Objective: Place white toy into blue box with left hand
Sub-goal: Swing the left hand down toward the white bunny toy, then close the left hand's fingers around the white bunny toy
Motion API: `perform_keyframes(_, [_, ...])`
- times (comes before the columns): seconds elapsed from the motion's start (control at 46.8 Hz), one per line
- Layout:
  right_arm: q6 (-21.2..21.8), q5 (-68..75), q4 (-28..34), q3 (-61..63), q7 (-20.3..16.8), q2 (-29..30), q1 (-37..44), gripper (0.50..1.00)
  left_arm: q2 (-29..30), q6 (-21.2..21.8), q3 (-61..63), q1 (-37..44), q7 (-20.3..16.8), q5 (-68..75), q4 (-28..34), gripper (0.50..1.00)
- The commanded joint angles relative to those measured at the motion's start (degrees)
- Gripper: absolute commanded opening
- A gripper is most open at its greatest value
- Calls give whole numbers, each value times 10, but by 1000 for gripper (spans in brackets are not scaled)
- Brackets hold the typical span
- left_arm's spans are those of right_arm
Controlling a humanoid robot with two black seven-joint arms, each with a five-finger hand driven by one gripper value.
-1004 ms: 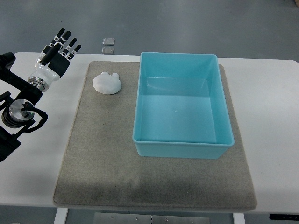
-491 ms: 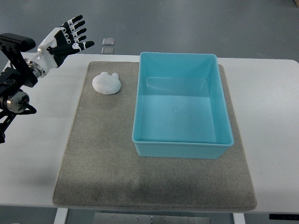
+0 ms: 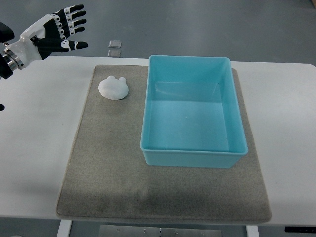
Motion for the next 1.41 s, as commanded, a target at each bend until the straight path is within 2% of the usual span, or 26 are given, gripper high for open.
perform_keyframes(0.0, [0, -1, 0, 0, 0, 0, 0, 936, 2, 1, 0, 1, 0, 67, -10, 973])
perform_keyframes(0.107, [0, 0, 0, 0, 0, 0, 0, 936, 2, 4, 0, 1, -15, 157, -24, 943])
perform_keyframes(0.278, [0, 0, 0, 0, 0, 0, 0, 936, -5, 26, 2, 4, -55, 286, -23, 939])
perform_keyframes(0.62, [0, 0, 0, 0, 0, 0, 0, 936, -36, 197, 155, -15, -68, 333, -13, 939])
perform_keyframes(0.726, [0, 0, 0, 0, 0, 0, 0, 936, -54, 228, 177, -26, -67, 333, 3, 939])
perform_keyframes(1.004, [0, -1, 0, 0, 0, 0, 0, 936, -63, 233, 178, -30, -67, 337, 25, 939])
perform_keyframes(1.175, [0, 0, 0, 0, 0, 0, 0, 936, -73, 235, 179, -30, -69, 349, 66, 902])
perform_keyframes(1.389, [0, -1, 0, 0, 0, 0, 0, 936, -87, 255, 186, -30, -68, 349, 79, 904])
